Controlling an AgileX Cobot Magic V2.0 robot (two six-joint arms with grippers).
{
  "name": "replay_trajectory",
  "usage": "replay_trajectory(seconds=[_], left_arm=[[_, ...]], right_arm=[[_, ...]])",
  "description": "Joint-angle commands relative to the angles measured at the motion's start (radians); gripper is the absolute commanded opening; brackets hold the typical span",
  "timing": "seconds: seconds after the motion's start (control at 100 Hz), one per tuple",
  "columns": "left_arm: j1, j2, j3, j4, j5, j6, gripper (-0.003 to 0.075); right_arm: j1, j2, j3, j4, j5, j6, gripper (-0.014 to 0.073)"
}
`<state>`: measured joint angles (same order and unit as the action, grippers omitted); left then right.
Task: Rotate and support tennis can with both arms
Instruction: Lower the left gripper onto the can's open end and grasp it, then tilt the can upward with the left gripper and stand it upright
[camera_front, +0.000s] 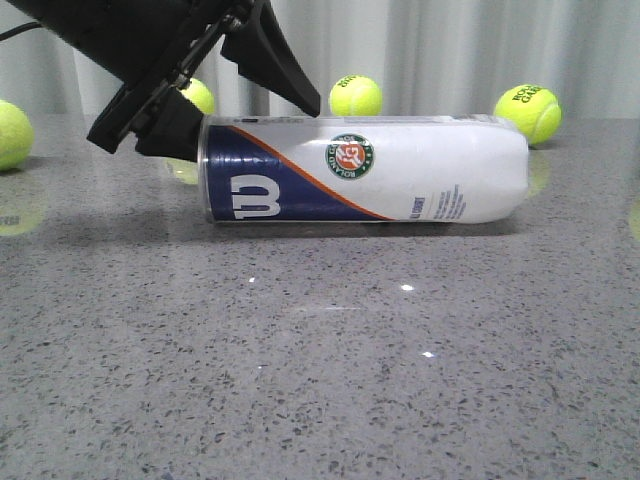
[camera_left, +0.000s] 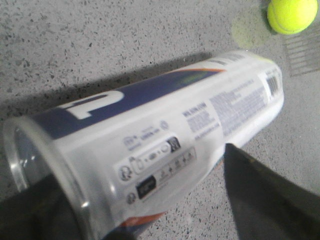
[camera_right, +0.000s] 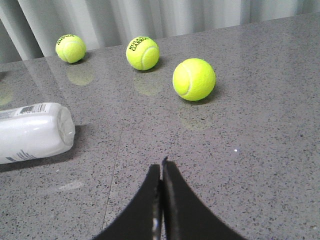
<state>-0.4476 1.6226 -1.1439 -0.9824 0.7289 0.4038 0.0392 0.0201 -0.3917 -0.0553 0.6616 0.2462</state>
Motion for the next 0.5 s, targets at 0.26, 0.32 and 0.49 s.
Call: replay_trajectory(seconds=[0.26, 0.32, 0.49], left_arm=[[-0.008, -0.033, -0.032, -0.07, -0.009, 0.009, 0.0056], [-0.008, -0.039, -0.032, -0.086, -0.009, 0.034, 0.0001], [0.0, -0.1, -0.032, -0.125, -0.009, 0.101, -0.002]], right_arm=[[-0.005, 0.012, -0.027, -0.012, -0.072, -0.007, -0.0066], [-0.005, 0.012, -0.027, -0.012, -0.072, -0.007, -0.0066], [-0.005, 0.012, -0.027, -0.012, -0.074, -0.007, -0.0066]])
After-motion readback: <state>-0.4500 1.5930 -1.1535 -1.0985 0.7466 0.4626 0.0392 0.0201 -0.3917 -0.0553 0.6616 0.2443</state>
